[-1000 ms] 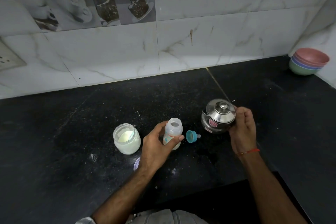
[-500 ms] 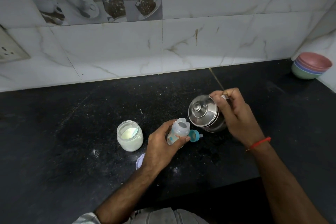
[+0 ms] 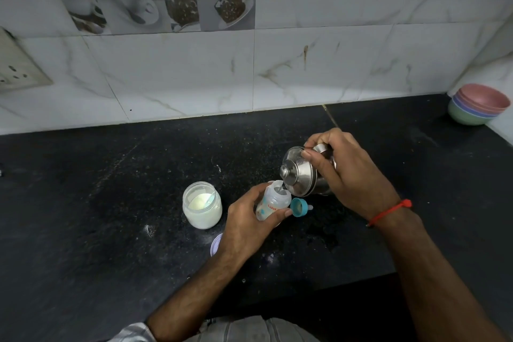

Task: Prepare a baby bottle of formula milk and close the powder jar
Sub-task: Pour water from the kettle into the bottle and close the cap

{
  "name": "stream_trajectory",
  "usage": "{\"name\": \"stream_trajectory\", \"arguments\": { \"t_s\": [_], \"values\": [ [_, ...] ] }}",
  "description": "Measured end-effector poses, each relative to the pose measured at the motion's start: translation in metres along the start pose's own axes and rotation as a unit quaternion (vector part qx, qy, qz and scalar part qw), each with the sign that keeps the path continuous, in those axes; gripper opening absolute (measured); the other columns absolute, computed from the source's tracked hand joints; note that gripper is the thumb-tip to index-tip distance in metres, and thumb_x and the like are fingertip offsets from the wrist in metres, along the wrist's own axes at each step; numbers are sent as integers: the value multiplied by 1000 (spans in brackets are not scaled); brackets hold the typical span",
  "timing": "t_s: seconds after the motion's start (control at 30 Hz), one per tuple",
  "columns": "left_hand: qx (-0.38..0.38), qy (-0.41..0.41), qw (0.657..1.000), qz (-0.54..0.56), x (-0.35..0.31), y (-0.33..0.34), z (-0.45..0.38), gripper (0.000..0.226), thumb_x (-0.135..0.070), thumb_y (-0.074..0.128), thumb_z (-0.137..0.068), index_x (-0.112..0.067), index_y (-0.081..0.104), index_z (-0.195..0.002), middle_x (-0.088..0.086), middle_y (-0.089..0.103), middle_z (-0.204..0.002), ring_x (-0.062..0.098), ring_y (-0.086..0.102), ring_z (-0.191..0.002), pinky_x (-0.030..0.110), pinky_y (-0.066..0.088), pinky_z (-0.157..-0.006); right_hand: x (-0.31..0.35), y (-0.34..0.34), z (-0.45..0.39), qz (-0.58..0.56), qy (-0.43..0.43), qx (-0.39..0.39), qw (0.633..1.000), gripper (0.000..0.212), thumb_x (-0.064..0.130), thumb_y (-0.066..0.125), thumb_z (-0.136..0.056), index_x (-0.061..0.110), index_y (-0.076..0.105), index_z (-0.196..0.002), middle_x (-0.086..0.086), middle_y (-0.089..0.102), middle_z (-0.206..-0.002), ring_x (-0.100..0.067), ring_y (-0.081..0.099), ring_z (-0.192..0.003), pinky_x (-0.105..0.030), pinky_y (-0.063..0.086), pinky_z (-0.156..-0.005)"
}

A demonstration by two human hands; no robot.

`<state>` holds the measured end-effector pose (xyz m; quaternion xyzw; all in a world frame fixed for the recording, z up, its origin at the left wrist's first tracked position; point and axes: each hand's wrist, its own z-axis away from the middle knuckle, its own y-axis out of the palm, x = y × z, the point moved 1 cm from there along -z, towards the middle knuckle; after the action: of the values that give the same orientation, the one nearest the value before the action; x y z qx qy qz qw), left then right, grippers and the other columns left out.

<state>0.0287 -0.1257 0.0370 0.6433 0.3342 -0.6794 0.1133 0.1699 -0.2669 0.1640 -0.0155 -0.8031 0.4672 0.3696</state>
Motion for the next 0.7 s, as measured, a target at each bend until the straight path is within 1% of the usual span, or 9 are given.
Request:
{"name": "stream_trajectory", "arguments": {
  "t_s": [0.13, 0.23, 0.43, 0.57, 0.7],
  "values": [
    [2, -4, 1000, 9, 1, -1, 0, 66, -54, 88, -70, -39, 63, -130, -21, 72, -121, -3, 66, -114, 35, 60, -96, 3, -2, -3, 23, 1, 14, 1000, 27, 50, 47, -100, 24, 53, -106, 8, 58, -117, -5, 50, -110, -29, 51, -86],
    [3, -4, 1000, 9, 1, -1, -1, 66, -52, 88, -71, -39, 63, -131, -21, 72, -121, -4, 65, -114, 34, 60, -96, 4, -4, -5, 34, 1, 20, 999, 29, 53, 45, -100, 26, 53, -108, 7, 58, -118, -6, 50, -111, -33, 52, -88],
    [12, -10, 1000, 15, 6, 0, -2, 66, -48, 89, -72, -38, 63, -132, -21, 71, -123, -4, 64, -116, 32, 60, -98, 5, -8, -7, 49, -1, 25, 998, 31, 57, 43, -99, 29, 52, -108, 6, 58, -121, -5, 51, -109, -36, 54, -89],
    [8, -10, 1000, 10, 10, 0, -2, 61, -44, 89, -74, -39, 64, -129, -20, 71, -121, -4, 64, -114, 28, 59, -96, 8, -11, -9, 56, 2, 29, 998, 39, 62, 39, -96, 27, 52, -108, 6, 58, -120, -5, 50, -109, -37, 54, -88],
    [9, -6, 1000, 1, 17, 1, -3, 57, -41, 90, -75, -42, 63, -125, -20, 71, -121, -2, 65, -116, 25, 58, -96, 12, -16, -9, 58, -3, 26, 998, 42, 62, 38, -95, 25, 53, -107, 7, 59, -118, -5, 49, -110, -37, 53, -89]
  ]
}}
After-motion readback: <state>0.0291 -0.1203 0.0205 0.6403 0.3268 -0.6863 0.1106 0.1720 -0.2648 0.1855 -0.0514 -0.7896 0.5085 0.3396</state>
